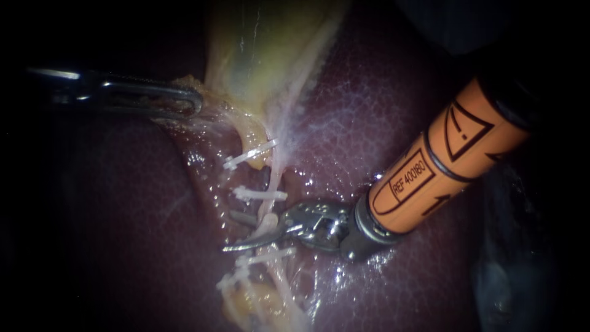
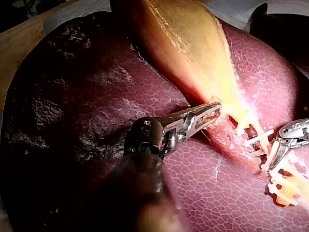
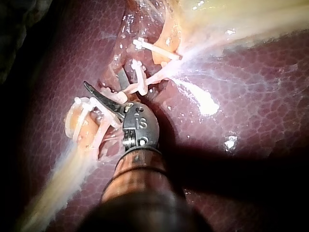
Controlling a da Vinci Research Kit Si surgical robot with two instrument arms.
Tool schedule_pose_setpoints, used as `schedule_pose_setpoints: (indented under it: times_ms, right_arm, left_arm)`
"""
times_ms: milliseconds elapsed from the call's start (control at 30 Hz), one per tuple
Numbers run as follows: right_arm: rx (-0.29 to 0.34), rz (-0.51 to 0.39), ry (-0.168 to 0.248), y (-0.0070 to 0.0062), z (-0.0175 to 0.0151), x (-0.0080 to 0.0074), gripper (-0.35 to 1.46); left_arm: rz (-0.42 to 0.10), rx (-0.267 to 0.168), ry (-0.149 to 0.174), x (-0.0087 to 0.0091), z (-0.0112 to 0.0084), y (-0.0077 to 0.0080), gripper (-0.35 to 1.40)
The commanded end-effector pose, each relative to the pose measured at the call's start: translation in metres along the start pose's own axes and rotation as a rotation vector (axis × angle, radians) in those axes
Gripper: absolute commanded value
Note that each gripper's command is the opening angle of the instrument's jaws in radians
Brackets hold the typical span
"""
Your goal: Go to the cutting position right tube
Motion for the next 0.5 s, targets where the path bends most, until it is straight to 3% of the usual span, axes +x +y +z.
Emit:
schedule_pose_setpoints:
  times_ms: [33,367,500]
  right_arm:
    - [-0.001,-0.001,0.001,0.0,0.0,0.0,1.38]
    - [0.001,0.001,0.001,0.0,-0.0004,0.0003,1.38]
    - [0.007,0.008,0.001,-0.0001,-0.0017,0.0012,1.38]
  left_arm:
    - [0.0,0.0,0.0,0.0,0.0,0.0,-0.35]
    - [0.0,0.0,0.0,0.0,0.0,0.0,-0.35]
    - [0.0,0.0,0.0,0.0,-0.0001,0.0,-0.35]
